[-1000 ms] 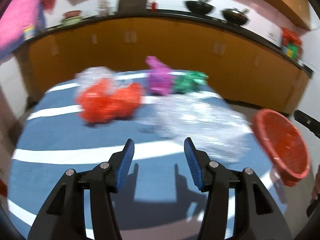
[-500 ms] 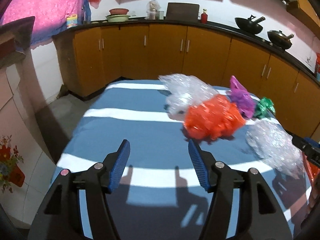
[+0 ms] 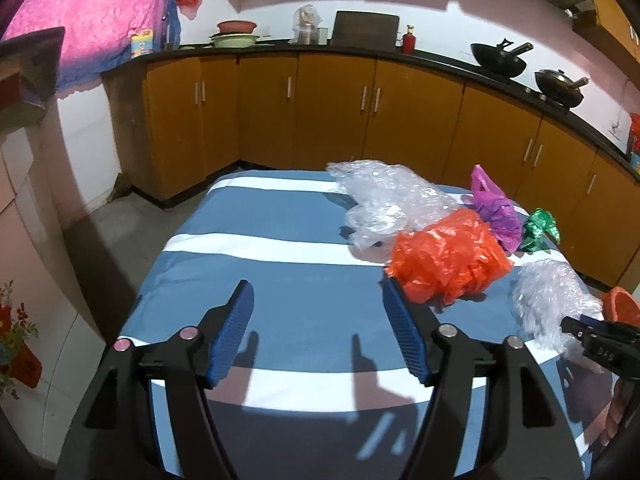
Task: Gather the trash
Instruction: 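Move both open tools back over the table of bags, then grasp a red bag with the left tool while the right tool grasps bubble wrap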
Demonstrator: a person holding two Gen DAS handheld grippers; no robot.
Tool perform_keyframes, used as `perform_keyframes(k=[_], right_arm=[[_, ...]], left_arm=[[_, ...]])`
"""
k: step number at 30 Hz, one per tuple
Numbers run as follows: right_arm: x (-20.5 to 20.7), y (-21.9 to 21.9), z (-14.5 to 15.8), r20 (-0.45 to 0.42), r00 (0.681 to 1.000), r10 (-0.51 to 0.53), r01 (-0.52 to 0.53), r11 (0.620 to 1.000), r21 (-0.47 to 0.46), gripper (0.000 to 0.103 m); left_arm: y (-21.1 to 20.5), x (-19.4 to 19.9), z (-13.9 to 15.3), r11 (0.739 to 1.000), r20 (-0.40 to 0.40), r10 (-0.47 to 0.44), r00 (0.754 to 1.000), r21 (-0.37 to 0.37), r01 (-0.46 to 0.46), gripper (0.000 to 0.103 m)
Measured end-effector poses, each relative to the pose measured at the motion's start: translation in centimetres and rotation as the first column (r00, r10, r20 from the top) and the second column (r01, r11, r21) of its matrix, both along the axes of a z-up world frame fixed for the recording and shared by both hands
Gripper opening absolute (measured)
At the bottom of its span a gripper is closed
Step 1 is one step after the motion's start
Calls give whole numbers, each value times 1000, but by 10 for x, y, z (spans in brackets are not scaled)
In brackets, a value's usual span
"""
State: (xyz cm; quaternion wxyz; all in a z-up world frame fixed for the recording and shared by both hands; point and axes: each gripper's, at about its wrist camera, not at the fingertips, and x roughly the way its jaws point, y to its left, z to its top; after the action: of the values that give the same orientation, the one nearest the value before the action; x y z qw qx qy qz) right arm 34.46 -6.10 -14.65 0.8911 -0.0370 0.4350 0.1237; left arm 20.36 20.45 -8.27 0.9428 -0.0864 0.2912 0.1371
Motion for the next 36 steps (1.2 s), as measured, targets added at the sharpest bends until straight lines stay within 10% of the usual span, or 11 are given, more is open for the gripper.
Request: perform_keyframes(k=[16,21,26,36], right_arm=[[-19,-22,8,18,999,-27,25,992,123,8],[-21,-25,8,12,1000,-25,23,991,131,8],[-24,-26,10,11,1000,-27,25,991,134,8],[-42,-35,29,51,999,-16,7,986,167,8]], left_arm=[[-55,55,5,986,-9,-165,986,31,165,82],[-52,70,-5,985,-54,-170,984,-31,168,65],[-50,75,-14,977,-91,-199,976,-93,191,15],[-49,18,-3,971,-61,-221,973,-102,215,8]])
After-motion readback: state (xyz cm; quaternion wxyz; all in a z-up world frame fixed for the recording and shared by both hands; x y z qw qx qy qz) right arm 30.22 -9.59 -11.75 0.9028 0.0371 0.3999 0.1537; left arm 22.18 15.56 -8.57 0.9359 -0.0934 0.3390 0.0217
